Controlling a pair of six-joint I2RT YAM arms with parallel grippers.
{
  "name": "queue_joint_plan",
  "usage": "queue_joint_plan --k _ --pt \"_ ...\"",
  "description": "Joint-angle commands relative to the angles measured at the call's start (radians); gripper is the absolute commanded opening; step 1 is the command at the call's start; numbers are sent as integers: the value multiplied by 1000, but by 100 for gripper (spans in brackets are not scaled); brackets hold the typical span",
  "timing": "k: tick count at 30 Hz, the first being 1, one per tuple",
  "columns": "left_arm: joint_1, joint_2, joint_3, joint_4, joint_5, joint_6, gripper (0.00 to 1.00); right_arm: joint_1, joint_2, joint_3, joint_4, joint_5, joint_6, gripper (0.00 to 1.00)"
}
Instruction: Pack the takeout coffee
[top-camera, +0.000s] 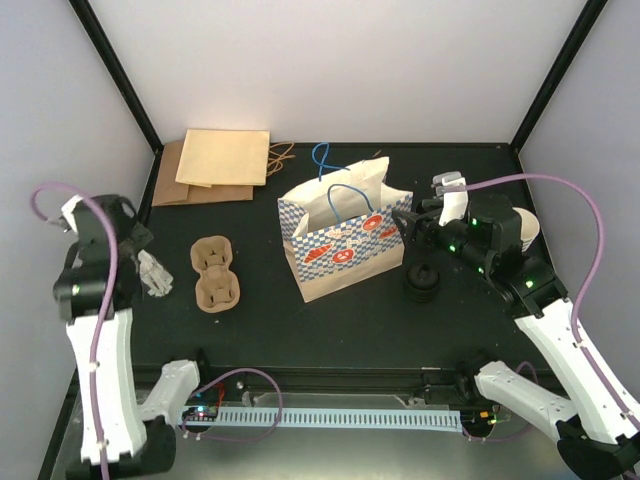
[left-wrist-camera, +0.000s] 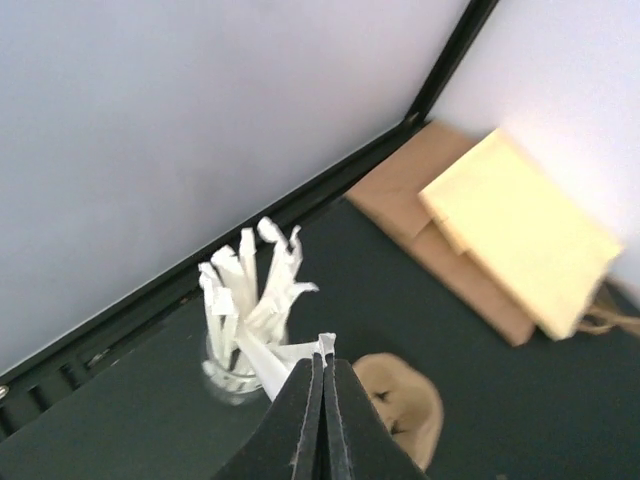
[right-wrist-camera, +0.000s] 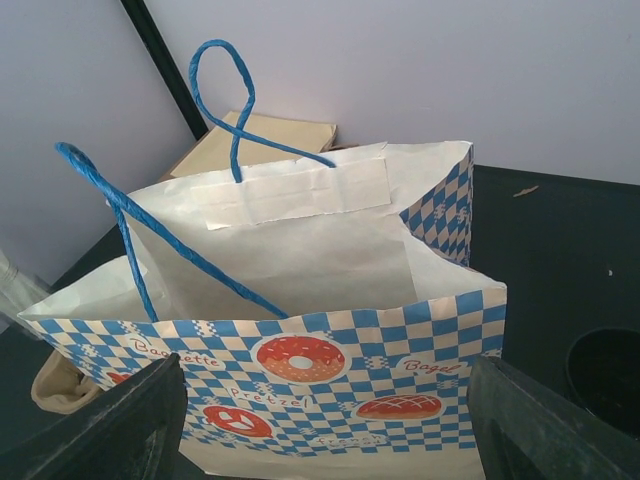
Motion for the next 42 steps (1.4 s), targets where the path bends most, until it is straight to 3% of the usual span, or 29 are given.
queue_joint_plan --k 1,6,11,17,24,33,42 --pt "8 -139 83 2 100 -37 2 3 9 2 22 -19 10 79" --pt "9 -265 101 75 121 -73 2 2 21 5 20 -19 18 79" --pt "8 -387 71 240 229 -77 2 2 24 10 16 -9 21 79" --pt "8 -377 99 274 331 -76 2 2 24 13 12 -1 20 79" --pt "7 -349 49 445 610 -80 2 2 14 12 5 10 20 79" --pt "8 -321 -107 797 1018 -141 2 2 -2 12 -1 23 20 79" --pt "3 -234 -100 877 1253 -91 2 2 -58 2 16 76 34 79"
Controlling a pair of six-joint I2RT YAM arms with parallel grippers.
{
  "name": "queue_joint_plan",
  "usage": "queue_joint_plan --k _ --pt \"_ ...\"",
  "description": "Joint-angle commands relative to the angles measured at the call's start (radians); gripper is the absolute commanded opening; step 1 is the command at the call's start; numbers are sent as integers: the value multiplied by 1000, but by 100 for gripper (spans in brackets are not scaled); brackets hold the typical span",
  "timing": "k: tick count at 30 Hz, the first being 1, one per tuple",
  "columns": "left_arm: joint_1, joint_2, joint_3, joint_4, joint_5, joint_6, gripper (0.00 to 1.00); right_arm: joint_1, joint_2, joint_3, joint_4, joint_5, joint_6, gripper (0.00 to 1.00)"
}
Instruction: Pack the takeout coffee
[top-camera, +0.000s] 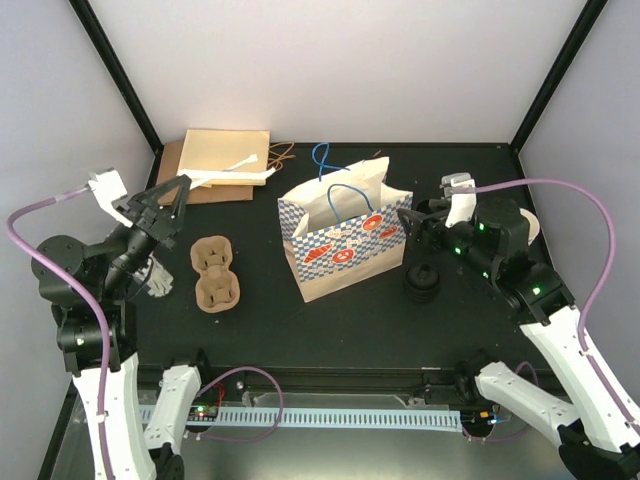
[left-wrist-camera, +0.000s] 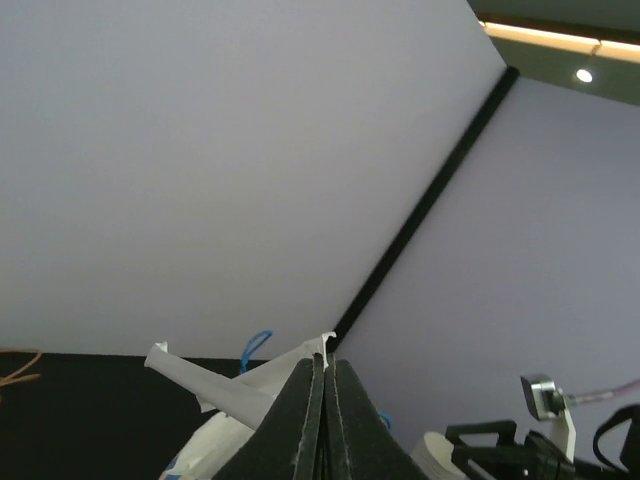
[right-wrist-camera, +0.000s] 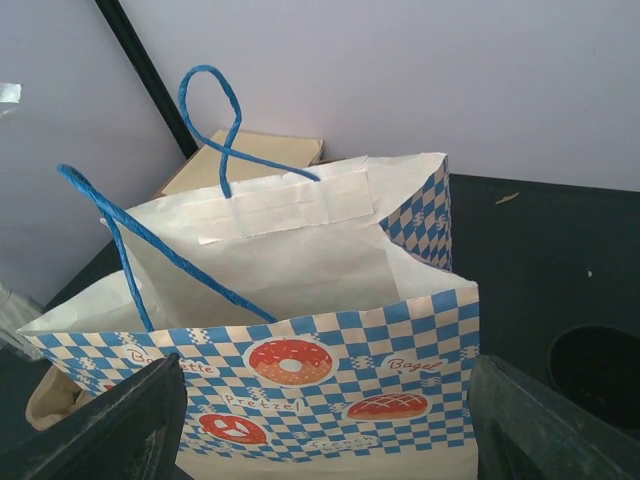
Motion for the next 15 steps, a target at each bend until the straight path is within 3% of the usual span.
queue_joint_plan --k 1,8,15 --pt "1 32 9 112 188 32 2 3 -45 1 26 47 13 79" --pt "-27 99 49 105 307 97 2 2 -70 -6 34 56 21 79" --pt "-117 153 106 41 272 218 2 2 -72 -3 32 52 23 79"
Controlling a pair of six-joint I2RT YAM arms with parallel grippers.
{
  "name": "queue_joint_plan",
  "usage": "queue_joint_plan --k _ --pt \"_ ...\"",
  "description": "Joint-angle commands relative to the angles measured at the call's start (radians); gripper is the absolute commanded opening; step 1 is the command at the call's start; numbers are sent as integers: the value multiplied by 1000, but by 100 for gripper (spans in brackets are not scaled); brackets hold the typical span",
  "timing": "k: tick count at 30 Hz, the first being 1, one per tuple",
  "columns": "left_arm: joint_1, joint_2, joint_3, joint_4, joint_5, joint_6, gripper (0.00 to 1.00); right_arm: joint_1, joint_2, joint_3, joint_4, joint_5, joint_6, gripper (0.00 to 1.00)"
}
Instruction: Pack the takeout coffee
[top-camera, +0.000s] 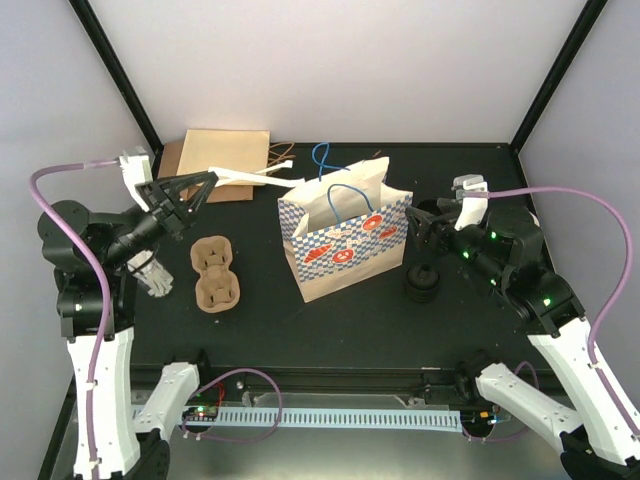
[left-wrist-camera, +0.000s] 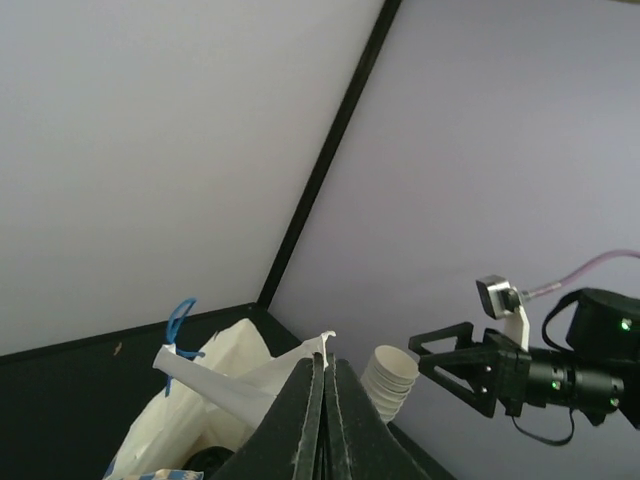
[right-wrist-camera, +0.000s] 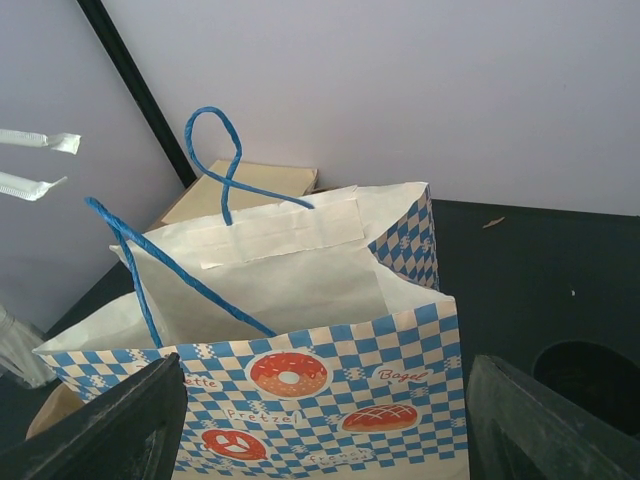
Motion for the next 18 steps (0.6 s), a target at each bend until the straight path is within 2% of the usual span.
queue_joint_plan --k 1,4,8,18 --pt "-64 27 52 -7 24 94 1 2 -8 -2 24 13 13 79" --pt "-154 61 74 -51 -18 172 2 2 -13 -2 23 11 13 79" --pt "-274 107 95 -124 -163 261 1 1 -24 -7 17 16 10 79" --pt "-351 167 97 -104 -259 307 2 2 -43 -5 3 22 2 79"
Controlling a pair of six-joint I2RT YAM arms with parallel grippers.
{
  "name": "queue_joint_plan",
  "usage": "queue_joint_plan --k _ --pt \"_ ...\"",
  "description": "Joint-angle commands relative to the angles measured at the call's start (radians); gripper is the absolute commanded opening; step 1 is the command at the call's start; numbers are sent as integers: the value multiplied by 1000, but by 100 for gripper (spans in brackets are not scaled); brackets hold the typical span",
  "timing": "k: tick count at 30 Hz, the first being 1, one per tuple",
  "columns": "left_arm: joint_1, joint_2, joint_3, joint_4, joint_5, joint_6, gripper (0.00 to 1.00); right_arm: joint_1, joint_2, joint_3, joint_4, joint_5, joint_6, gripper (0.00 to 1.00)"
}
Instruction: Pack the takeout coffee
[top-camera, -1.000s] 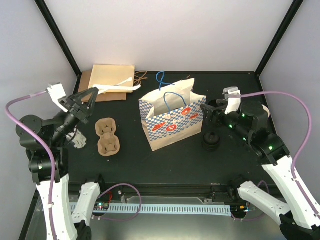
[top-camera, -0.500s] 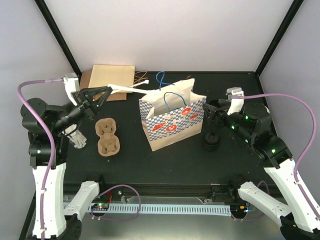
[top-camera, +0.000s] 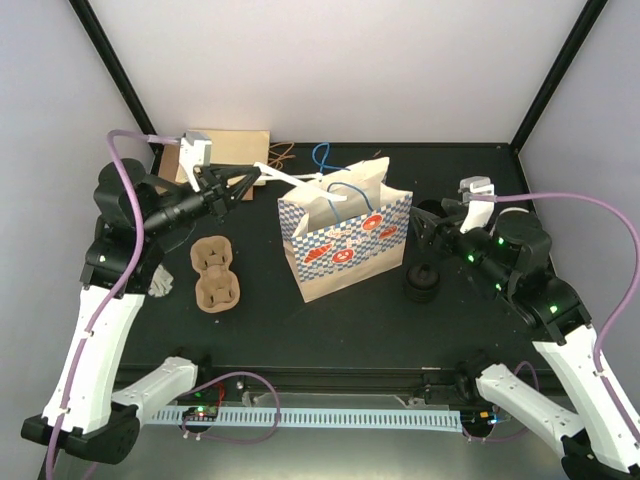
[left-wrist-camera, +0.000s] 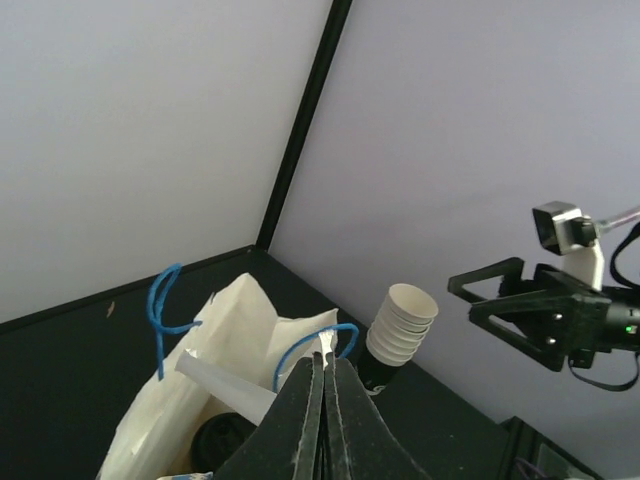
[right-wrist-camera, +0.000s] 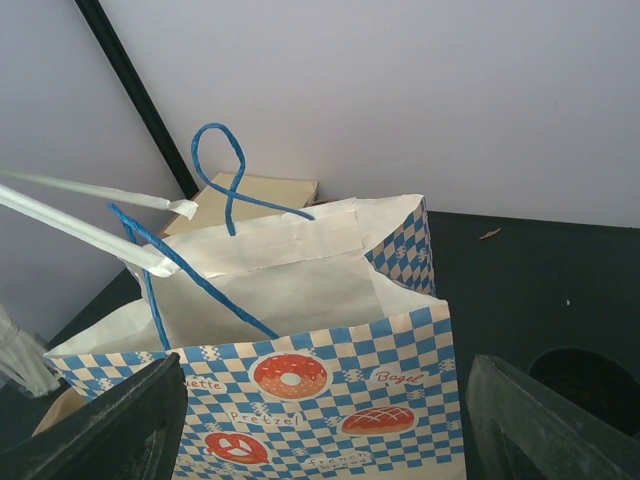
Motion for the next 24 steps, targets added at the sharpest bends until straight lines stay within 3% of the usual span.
queue_joint_plan --k 1,10,24 --pt "-16 -14 32 -11 -70 61 1 1 -15 -6 5 16 2 79" --pt "-16 -66 74 -136 -161 160 2 2 -7 -8 9 12 0 79" --pt "-15 -144 11 -98 -210 156 2 2 3 -7 7 11 3 79"
